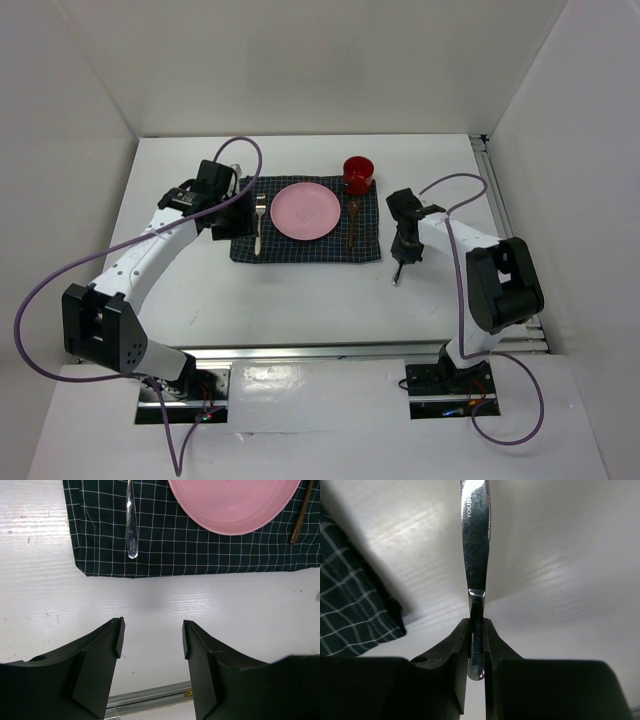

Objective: Set the dinner table for one person

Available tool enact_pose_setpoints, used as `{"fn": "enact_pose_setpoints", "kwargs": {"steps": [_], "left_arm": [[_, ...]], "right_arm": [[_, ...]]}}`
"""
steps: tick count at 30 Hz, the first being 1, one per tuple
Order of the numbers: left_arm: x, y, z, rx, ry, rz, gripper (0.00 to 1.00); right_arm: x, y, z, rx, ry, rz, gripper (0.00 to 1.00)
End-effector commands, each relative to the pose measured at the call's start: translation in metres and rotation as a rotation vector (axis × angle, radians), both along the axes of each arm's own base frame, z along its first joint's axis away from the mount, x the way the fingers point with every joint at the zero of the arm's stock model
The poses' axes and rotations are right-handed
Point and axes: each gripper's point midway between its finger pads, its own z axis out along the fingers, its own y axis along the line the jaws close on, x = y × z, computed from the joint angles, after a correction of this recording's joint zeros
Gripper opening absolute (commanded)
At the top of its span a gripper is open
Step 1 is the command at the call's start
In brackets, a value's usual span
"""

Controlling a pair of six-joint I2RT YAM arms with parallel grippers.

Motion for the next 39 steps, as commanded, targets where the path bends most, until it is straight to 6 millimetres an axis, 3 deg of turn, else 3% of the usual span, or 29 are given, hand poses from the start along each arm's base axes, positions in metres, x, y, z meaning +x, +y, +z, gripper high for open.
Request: {"fn": "enact_pose_setpoints", "kwargs": {"steps": [1, 7, 11, 19, 20, 22, 25, 28, 29, 30, 32, 33, 37, 38, 39], "left_arm": [[0.006, -0.004, 0.011, -0.007, -0.037, -0.023, 0.66], [0.008, -0.003, 0.012, -0.003, -0.048, -0.018, 0.66], [0.008, -0.003, 0.012, -0.003, -0.048, -0.018, 0.66], [0.005, 0.002, 0.01, 0.019, -0.035, -0.006, 0.66], [0.006, 0.004, 0.01, 0.028, -0.037, 0.0, 0.66], [0.006, 0.004, 0.01, 0.028, -0.037, 0.001, 0.66], [0.004, 0.004, 0.008, 0.031, -0.029, 0.0, 0.66], [0.002, 0.005, 0.008, 0.031, -0.027, 0.0, 0.66], [0.002, 0.005, 0.008, 0.031, -0.027, 0.0, 0.66], [0.002, 0.007, 0.007, 0.038, -0.029, 0.005, 0.66], [0.003, 0.009, 0.007, 0.048, -0.032, 0.012, 0.66], [0.003, 0.009, 0.007, 0.053, -0.034, 0.005, 0.66], [0.003, 0.009, 0.01, 0.053, -0.035, 0.005, 0.66], [0.003, 0.007, 0.014, 0.048, -0.039, -0.008, 0.66], [0.003, 0.007, 0.014, 0.048, -0.039, -0.009, 0.66]], "right_arm": [[0.026, 0.003, 0.041, -0.037, -0.1, 0.071, 0.01], [0.05, 0.029, 0.066, 0.024, -0.161, 0.163, 0.0], [0.068, 0.065, 0.074, 0.103, -0.192, 0.268, 0.0], [0.106, 0.101, 0.058, 0.143, -0.186, 0.37, 0.0], [0.108, 0.103, 0.046, 0.14, -0.16, 0.384, 0.0], [0.12, 0.107, 0.047, 0.138, -0.171, 0.394, 0.0], [0.127, 0.11, 0.031, 0.129, -0.145, 0.402, 0.0], [0.132, 0.113, 0.021, 0.11, -0.127, 0.403, 0.1], [0.133, 0.107, 0.021, 0.077, -0.127, 0.374, 0.17], [0.134, 0.105, 0.028, 0.071, -0.146, 0.369, 0.22], [0.138, 0.104, 0.05, 0.074, -0.191, 0.356, 0.51], [0.137, 0.101, 0.056, 0.062, -0.2, 0.349, 0.58], [0.134, 0.087, 0.105, 0.029, -0.277, 0.285, 0.74], [0.13, 0.074, 0.132, 0.005, -0.345, 0.208, 0.74], [0.126, 0.068, 0.123, -0.017, -0.328, 0.179, 0.74]]}}
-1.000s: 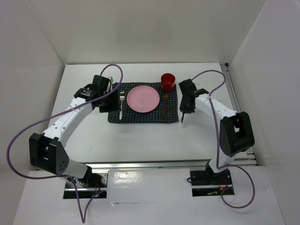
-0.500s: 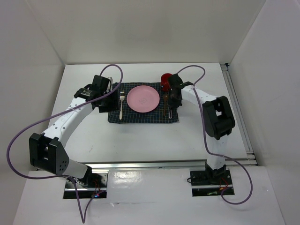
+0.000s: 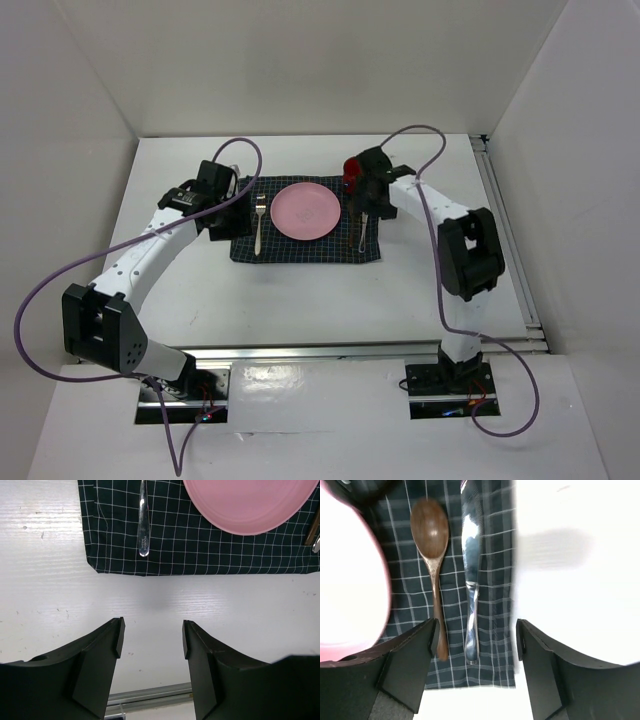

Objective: Set the dinner table for one person

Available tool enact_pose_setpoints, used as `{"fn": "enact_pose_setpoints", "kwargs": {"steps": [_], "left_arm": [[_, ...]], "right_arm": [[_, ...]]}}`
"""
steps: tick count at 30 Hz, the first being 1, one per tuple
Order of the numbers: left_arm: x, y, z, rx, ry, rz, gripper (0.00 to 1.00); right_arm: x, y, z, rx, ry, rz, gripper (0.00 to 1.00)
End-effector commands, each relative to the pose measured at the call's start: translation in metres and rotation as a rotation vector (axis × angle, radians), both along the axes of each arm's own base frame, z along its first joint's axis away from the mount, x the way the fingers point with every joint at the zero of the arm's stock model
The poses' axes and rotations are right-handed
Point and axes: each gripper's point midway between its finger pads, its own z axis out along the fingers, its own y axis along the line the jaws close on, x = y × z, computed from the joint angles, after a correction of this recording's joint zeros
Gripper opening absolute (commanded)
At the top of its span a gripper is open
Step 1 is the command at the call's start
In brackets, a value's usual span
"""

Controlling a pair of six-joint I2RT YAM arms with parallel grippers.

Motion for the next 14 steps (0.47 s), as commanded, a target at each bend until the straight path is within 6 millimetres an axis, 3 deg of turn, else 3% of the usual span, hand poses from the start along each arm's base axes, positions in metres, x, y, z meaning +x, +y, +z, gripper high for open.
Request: {"fn": "enact_pose_setpoints", "kwargs": {"steps": [1, 2, 3, 4, 5, 7, 14], "left_arm": [[0.003, -0.003, 0.021, -0.004, -0.043, -0.036, 0.66], [0.003, -0.003, 0.021, -0.004, -0.043, -0.036, 0.66], [0.003, -0.005, 0.028, -0.018, -0.061, -0.042, 0.66], [0.003, -0.005, 0.028, -0.018, -0.061, -0.042, 0.66], [0.003, -0.005, 0.032, -0.021, -0.071, -0.042, 0.66], [0.005, -0.007, 0.043, -0.032, -0.102, -0.055, 0.66], [0.005, -0.012, 0.047, -0.052, -0.107, -0.08, 0.66]], "right_arm": [[-0.003, -0.026, 0.11, 0.016, -0.268, -0.164, 0.74], [-0.016, -0.039, 0.103, 0.003, -0.264, -0.202, 0.78], [-0.023, -0.049, 0.109, 0.007, -0.29, -0.239, 0.81], [-0.034, -0.057, 0.134, 0.065, -0.354, -0.285, 0.83], [-0.046, -0.075, 0.123, 0.057, -0.334, -0.327, 0.86], [-0.066, -0.1, 0.131, 0.088, -0.364, -0.393, 0.89], [-0.107, -0.14, 0.131, 0.049, -0.361, -0.474, 0.89]]}}
